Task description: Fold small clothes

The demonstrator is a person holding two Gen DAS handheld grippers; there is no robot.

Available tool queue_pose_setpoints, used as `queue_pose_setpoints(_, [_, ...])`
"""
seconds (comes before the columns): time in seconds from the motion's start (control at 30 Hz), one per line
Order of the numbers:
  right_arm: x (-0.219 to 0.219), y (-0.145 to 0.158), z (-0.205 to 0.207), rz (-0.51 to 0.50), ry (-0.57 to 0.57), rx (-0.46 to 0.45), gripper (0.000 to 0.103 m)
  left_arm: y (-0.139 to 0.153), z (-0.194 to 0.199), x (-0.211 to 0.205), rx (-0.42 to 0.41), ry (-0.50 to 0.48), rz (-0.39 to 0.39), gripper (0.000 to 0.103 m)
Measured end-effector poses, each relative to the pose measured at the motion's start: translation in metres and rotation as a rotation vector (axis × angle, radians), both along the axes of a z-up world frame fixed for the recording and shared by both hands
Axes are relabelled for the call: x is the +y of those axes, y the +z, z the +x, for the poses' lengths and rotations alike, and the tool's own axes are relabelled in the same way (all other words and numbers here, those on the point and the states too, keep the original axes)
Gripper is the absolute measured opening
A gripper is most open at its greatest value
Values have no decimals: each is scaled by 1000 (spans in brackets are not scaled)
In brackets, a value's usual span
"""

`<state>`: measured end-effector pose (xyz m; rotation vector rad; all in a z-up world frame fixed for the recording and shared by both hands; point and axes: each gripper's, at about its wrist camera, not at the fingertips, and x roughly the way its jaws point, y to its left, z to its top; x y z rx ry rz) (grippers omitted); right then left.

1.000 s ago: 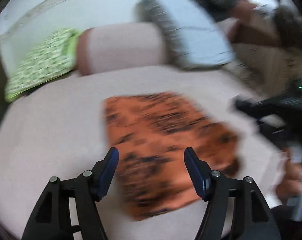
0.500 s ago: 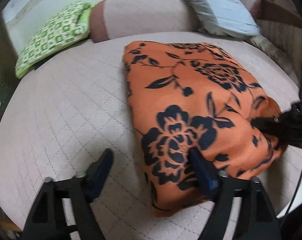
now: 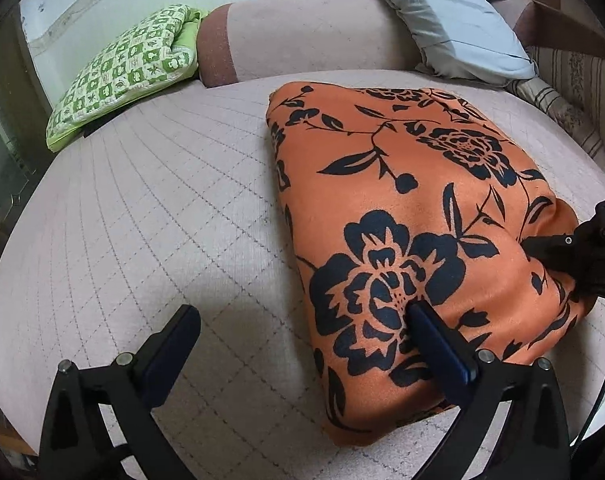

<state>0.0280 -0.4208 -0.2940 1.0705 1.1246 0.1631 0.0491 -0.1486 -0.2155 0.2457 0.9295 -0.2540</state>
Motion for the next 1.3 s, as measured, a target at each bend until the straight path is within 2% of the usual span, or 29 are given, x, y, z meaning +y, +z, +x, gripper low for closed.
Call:
queue_pose_setpoints(0.13, [5, 3, 0, -26, -3, -2, 0, -2, 8, 1, 5, -4, -2, 103])
queue_pose_setpoints(0.2, [7, 4, 1, -42, -9, 0, 0, -4, 8, 4, 1, -2, -24, 103])
queue_pose_setpoints(0.3, [13, 10, 2, -91, 0, -7, 0, -2, 12, 11, 39, 2, -61, 103])
queue_pose_setpoints(0.4, [13, 17, 1, -83, -11, -1, 0, 19, 21, 7, 75, -49, -17, 103])
queue_pose_setpoints(0.43, [12, 23, -1, -79, -21, -3, 3, 30, 26, 7, 77, -58, -25, 103])
queue_pose_setpoints(0.47, [12, 30, -3, -75, -23, -12, 8, 51, 34, 13, 46, -43, -74, 103])
queue_pose_setpoints(0.5, [12, 40, -5, -63, -30, -44, 8, 62, 40, 17, 20, -26, -100, 103])
queue_pose_setpoints(0.53, [13, 56, -5, -47, -35, -116, 8, 77, 49, 21, -22, 10, -124, 103])
queue_pose_setpoints(0.57, [15, 73, -2, -53, -35, -190, 8, 92, 63, 23, -69, 72, -121, 103])
queue_pose_setpoints(0.63, [20, 96, 9, -132, -49, -249, 8, 98, 82, 19, -87, 127, -90, 103])
queue_pose_setpoints(0.67, [23, 104, 21, -182, -56, -252, 8, 92, 96, 11, -48, 118, -67, 103])
queue_pose_setpoints(0.73, [26, 101, 45, -197, -40, -220, 8, 71, 116, -4, 40, 80, -21, 103])
queue_pose_setpoints(0.8, [27, 86, 72, -204, -43, -172, 8, 42, 126, -18, 72, 62, 53, 103])
queue_pose_setpoints(0.87, [26, 67, 90, -281, -52, -94, 8, 5, 128, -26, 102, 42, 109, 103])
queue_pose_setpoints(0.9, [27, 48, 99, -358, -37, -11, 5, -8, 128, -22, 111, 36, 75, 103])
queue_pose_setpoints(0.97, [23, 23, 101, -296, -49, 36, 3, -8, 133, -7, 127, 46, -36, 103])
queue_pose_setpoints(1.03, [17, 29, 101, -254, -65, 33, 5, 0, 149, 0, 165, 75, -74, 103])
queue_pose_setpoints(1.13, [14, 55, 110, -279, -86, -68, 8, 23, 163, 12, 12, 160, -97, 103])
queue_pose_setpoints(1.23, [15, 73, 130, -261, -96, -144, 8, 19, 198, 11, 70, 187, -142, 103])
queue_pose_setpoints(1.3, [20, 76, 146, -253, -90, -143, 8, 11, 212, 6, 81, 201, -121, 103])
